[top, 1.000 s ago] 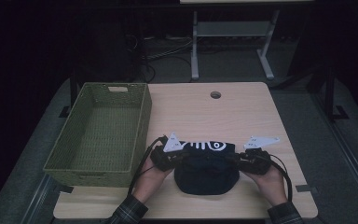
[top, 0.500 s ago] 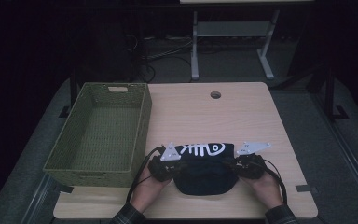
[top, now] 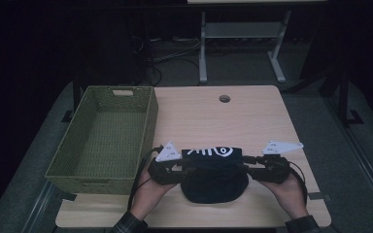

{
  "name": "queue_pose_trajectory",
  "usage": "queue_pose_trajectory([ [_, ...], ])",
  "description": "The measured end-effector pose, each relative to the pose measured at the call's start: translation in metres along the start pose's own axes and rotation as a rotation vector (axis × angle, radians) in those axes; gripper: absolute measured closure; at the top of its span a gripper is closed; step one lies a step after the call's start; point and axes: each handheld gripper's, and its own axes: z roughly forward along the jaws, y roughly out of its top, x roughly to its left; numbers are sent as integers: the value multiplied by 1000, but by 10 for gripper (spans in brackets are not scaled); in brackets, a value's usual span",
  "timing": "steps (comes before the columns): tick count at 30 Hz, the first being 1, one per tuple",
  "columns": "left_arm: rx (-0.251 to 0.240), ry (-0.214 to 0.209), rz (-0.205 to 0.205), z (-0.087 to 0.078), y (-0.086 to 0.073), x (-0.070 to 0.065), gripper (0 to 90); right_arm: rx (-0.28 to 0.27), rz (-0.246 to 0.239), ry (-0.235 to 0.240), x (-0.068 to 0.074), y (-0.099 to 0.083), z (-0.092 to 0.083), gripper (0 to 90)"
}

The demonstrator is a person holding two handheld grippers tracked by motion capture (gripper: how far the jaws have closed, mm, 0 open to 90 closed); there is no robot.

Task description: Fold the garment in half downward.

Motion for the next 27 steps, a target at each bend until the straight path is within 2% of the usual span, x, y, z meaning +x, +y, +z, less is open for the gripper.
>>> queue_pose_trajectory([
  [4,-44,10,8,-11,8,-1,588,-39,3,-9,-1,6,-18,598],
  [6,-54,6,7,-13,11,1,649,-38,6,-20,-5,8,-20,638],
  [10,-40,5,3,-5,15,4,745,-4,6,-37,-13,8,-11,711],
  [13,-23,1,-6,3,14,6,756,26,8,-59,-19,5,1,735],
  [15,-17,2,-4,6,14,6,761,49,21,-52,-22,2,7,742],
  [19,-8,1,-4,9,12,5,761,70,7,-30,-15,-4,12,752],
  [27,8,-6,-8,10,7,3,761,74,-19,5,9,-12,9,782],
])
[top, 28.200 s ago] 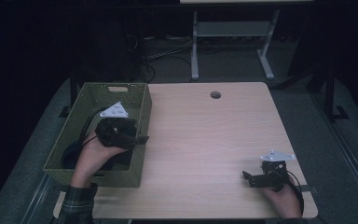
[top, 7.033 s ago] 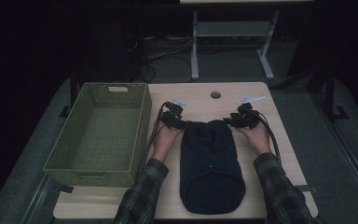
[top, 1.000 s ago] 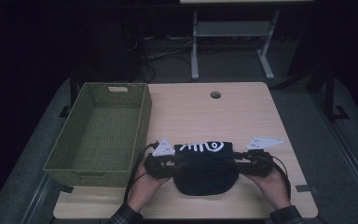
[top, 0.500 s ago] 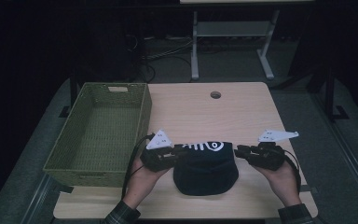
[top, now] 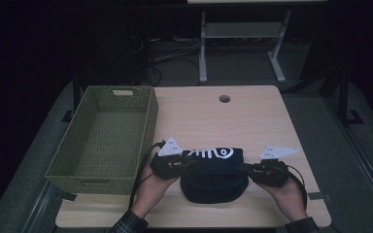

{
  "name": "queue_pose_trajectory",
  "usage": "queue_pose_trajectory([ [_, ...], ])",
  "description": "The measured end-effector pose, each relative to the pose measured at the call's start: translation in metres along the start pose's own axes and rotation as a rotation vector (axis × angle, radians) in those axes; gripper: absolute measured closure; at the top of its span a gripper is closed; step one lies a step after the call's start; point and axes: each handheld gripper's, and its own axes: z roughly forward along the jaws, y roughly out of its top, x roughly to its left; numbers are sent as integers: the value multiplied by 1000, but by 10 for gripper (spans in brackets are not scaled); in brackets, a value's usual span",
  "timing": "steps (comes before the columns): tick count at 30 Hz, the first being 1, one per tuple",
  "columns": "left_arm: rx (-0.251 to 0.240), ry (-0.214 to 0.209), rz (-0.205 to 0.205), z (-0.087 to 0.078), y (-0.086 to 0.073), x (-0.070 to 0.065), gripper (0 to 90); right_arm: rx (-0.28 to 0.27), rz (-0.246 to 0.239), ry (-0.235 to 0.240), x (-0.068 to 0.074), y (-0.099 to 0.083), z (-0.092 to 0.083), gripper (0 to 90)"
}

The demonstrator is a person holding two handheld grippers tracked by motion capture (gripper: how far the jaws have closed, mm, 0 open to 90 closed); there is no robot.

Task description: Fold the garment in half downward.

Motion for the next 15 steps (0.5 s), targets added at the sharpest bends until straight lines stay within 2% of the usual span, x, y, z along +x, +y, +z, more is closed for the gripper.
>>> queue_pose_trajectory([
  [3,9,-15,-5,3,-3,-4,761,15,-5,4,5,-7,1,797],
  [11,37,-52,1,7,-14,-19,765,2,2,24,16,-18,-3,817],
  [15,71,-63,0,11,-23,-20,764,39,4,24,22,-22,4,822],
])
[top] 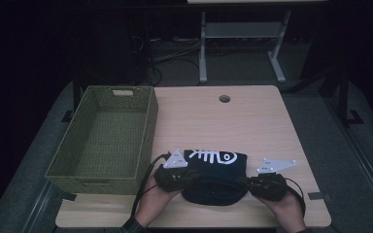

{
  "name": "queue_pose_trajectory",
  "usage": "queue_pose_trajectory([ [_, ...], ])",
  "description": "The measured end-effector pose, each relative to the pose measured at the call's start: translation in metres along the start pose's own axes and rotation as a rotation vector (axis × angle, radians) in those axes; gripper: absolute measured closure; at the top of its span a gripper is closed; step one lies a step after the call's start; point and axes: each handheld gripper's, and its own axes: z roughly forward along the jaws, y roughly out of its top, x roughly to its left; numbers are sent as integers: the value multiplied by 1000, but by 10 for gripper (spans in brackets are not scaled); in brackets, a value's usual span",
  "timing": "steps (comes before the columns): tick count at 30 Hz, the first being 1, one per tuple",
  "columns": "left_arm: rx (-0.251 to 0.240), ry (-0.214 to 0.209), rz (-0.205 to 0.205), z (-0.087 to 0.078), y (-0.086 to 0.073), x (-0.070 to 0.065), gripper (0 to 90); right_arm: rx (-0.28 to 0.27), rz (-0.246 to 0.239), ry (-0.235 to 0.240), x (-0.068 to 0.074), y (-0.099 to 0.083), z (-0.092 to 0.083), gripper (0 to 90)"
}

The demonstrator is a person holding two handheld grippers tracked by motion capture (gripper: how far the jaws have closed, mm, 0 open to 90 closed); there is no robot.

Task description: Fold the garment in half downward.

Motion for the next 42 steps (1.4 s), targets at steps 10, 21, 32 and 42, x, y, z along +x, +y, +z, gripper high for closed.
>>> queue_pose_trajectory([
  [10,101,10,20,21,-15,0,777,99,-39,-62,-1,-5,22,835],
  [21,142,43,43,28,-18,3,851,102,-75,-100,-1,-7,31,878],
  [32,81,3,-32,21,-17,10,775,26,-66,-71,-3,-2,17,747],
  [42,25,35,-53,9,-13,12,551,-51,-23,-138,-11,-3,1,425],
])
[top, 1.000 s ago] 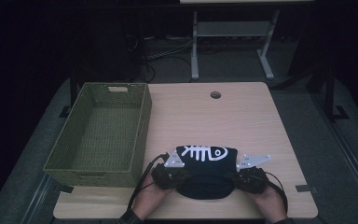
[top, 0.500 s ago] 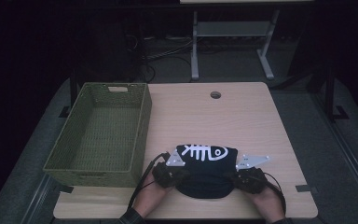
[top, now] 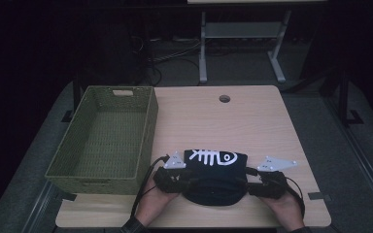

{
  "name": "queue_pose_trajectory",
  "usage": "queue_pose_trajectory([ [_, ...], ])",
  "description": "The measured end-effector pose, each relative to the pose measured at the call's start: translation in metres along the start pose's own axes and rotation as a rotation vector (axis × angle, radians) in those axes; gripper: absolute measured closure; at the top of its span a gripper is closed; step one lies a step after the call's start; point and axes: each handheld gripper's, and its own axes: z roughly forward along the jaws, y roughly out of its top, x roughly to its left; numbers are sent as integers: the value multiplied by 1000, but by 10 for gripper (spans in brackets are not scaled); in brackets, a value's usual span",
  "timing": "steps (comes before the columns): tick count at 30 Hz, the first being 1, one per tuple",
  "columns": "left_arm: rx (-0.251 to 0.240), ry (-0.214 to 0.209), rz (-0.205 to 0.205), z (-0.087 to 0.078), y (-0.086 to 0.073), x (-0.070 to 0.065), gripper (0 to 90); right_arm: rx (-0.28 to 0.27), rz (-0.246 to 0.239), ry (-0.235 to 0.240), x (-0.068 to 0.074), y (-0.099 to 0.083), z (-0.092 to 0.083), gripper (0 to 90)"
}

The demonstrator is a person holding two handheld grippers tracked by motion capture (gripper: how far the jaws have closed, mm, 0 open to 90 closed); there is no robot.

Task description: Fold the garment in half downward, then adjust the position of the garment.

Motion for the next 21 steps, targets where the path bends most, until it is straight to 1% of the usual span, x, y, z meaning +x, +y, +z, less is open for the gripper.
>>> queue_pose_trajectory([
  [1,1,2,4,-1,1,1,527,-8,2,-13,-1,-1,-2,397],
  [4,-13,22,-9,-3,2,2,440,-22,21,-55,-6,-3,-7,301],
  [6,-12,30,-11,-5,3,4,399,-23,39,-77,-11,-6,-10,251],
  [7,-12,33,-12,-6,4,5,378,-25,42,-97,-13,-7,-11,222],
  [9,-22,35,-23,-7,4,7,355,-20,58,-119,-18,-12,-14,182],
  [10,-23,44,-29,-7,4,8,337,-18,65,-137,-20,-15,-16,160],
  [12,-21,46,-41,-7,4,11,313,-6,90,-158,-27,-22,-19,141],
  [13,-16,50,-42,-7,4,12,301,-3,99,-174,-29,-26,-21,139],
  [16,-24,66,-51,-7,3,14,265,24,124,-220,-38,-39,-24,132],
  [19,-25,81,-52,-7,4,16,236,52,167,-235,-46,-49,-23,87],
  [21,-32,89,-63,-7,4,18,219,62,172,-252,-49,-52,-20,82],
])
